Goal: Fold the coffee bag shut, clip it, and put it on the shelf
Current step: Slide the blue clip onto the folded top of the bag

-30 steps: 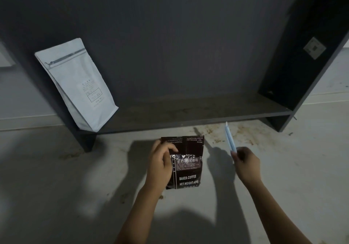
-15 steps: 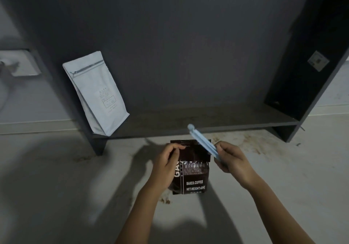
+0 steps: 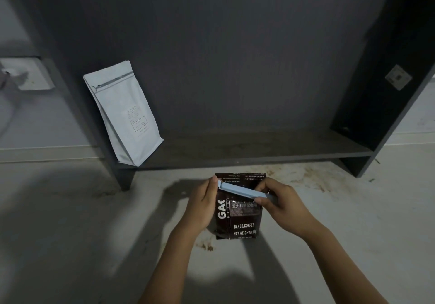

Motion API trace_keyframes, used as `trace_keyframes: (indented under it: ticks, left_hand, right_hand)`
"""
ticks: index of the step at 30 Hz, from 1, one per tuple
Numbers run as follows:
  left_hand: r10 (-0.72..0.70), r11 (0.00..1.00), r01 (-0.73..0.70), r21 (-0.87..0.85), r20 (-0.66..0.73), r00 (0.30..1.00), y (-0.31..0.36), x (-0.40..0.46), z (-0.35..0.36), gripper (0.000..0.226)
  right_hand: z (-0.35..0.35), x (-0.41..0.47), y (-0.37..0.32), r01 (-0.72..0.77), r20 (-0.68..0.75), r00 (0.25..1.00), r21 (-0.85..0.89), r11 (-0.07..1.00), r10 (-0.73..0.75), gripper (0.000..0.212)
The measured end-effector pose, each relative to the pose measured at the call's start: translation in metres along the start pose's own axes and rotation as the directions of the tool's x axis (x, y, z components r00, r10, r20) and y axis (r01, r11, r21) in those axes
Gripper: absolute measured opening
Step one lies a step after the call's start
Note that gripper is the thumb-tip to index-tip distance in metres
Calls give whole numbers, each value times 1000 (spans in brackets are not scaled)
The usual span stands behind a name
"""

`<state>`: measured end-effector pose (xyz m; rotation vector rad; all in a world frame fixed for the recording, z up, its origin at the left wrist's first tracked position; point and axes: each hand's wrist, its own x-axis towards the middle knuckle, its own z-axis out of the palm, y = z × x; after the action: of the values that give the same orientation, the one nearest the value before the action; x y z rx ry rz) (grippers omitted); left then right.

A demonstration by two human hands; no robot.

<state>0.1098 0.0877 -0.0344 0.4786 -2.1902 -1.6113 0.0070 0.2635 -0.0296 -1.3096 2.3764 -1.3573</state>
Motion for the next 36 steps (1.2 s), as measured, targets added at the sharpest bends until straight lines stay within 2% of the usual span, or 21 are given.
trace_keyframes:
  ticks: [5, 11, 16, 21, 25, 31, 33, 36]
  left_hand:
    - [48, 992, -45, 122, -20, 999, -3, 5, 0, 36]
    - [50, 989, -47, 143, -13, 999, -2, 5, -1, 38]
    - [45, 975, -31, 219, -59, 997, -1, 6, 0, 34]
    - [66, 973, -51, 227, -61, 996, 2, 4, 0, 35]
    - [83, 974, -62, 217, -92, 992, 2, 4, 2, 33]
    - [82, 984, -61, 170, -119, 990, -1, 3, 7, 30]
    - [93, 992, -81, 98, -122, 988, -6, 2, 9, 32]
    - [144, 989, -146, 0, -146, 979, -17, 1, 12, 30]
  right_hand:
    - [1, -1, 2, 27, -36, 999, -60, 998, -30, 13]
    - [4, -2, 1, -10, -58, 998, -85, 996, 5, 8]
    - [2, -2, -2, -35, -59, 998, -56, 998, 32, 8]
    - [-4, 2, -7, -35, -127, 991, 69, 997, 43, 16]
    - [-11, 5, -11, -107, -64, 990, 211, 972, 123, 15]
    - [-30, 0, -16, -178, -5, 976, 547, 818, 216, 21]
    - [-36, -3, -15, -161, -42, 973, 582, 797, 228, 13]
    - [-45, -8, -7, -108, -189, 945, 589, 801, 267, 8]
